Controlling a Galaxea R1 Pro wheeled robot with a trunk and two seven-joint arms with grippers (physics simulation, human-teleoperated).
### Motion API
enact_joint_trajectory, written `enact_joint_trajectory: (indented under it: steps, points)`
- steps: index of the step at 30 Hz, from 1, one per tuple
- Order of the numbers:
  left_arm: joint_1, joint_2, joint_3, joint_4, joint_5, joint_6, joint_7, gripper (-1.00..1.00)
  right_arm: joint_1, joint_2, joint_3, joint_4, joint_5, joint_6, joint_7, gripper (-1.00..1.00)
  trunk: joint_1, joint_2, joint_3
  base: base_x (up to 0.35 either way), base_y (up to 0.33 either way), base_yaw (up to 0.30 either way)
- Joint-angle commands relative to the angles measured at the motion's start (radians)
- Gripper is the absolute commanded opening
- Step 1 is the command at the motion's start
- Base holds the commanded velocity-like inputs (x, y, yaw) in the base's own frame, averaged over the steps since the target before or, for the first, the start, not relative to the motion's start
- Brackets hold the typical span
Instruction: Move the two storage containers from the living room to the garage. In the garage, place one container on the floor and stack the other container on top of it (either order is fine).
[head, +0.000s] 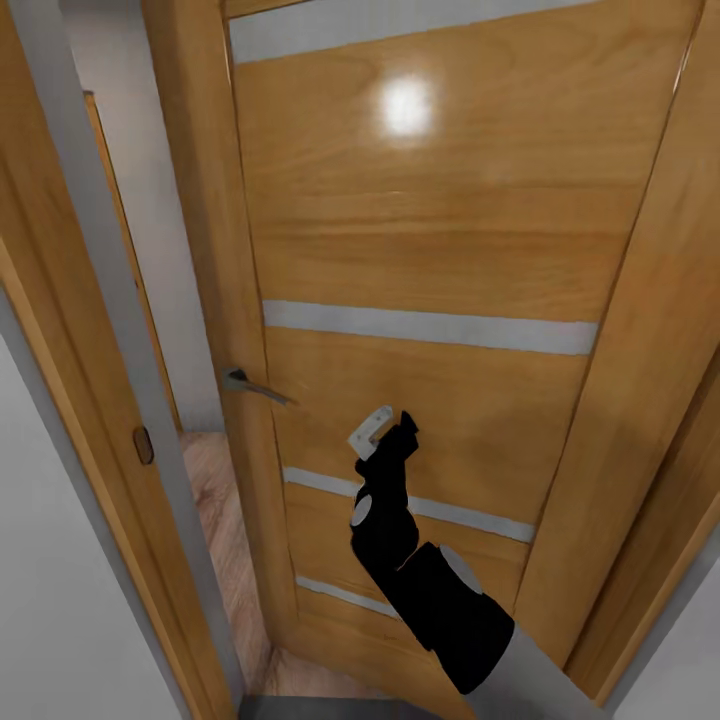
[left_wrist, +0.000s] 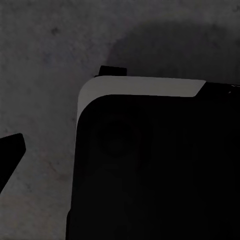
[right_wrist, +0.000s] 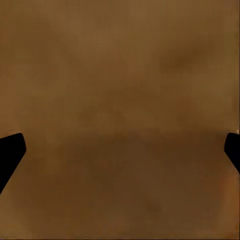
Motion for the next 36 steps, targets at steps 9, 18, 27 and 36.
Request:
enact_joint_trajectory:
  steps: [9,18,27,36]
  points:
    - [0.0,0.0,0.0,-0.002,0.01,-0.002,0.0,1.0,-0.041,0.0,-0.002,0.015,-0.002,0.114,-0.029,1.0,0.0,0.0,-0.001,0.0,0.0,0.0]
    - [0.0,-0.001,0.0,-0.002,0.01,-0.002,0.0,1.0,-0.126,0.0,-0.005,0.1,-0.003,0.135,-0.044,1.0,0.0,0.0,-0.001,0.0,0.0,0.0]
    - [0.0,-0.002,0.0,-0.002,0.01,-0.002,0.0,1.0,-0.2,0.0,-0.07,0.214,-0.004,0.135,-0.048,1.0,0.0,0.0,-0.001,0.0,0.0,0.0]
    - [0.0,-0.001,0.0,-0.002,0.01,-0.002,0.0,1.0,-0.283,0.0,-0.113,0.287,-0.016,0.135,-0.049,1.0,0.0,0.0,-0.001,0.0,0.0,0.0]
